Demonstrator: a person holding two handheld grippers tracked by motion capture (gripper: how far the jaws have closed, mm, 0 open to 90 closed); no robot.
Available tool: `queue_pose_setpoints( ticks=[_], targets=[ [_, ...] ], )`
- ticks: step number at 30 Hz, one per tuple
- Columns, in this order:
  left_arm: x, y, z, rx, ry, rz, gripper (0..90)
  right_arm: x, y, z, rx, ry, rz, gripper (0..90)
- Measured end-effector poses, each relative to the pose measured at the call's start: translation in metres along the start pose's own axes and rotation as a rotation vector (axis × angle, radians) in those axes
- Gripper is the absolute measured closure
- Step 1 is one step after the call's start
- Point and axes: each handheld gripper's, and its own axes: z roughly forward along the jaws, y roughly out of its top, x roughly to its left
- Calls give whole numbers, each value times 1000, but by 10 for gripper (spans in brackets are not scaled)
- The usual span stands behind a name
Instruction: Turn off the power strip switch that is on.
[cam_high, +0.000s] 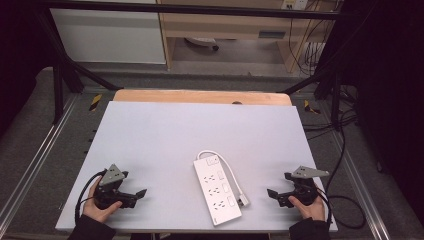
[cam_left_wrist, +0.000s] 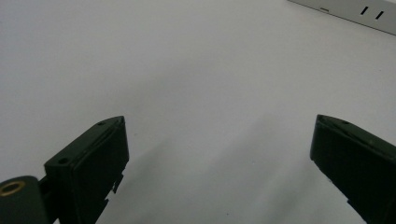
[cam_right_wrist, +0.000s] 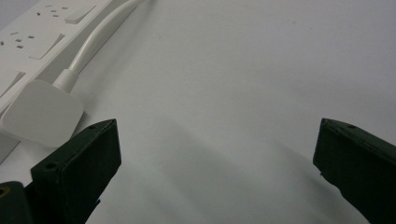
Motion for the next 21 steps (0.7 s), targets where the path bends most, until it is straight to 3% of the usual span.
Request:
queue_pose_setpoints(
  ticks=[21],
  targets=[
    [1,-1,0,-3,9,-4,43,3,1,1,-6,7,1,14]
  ],
)
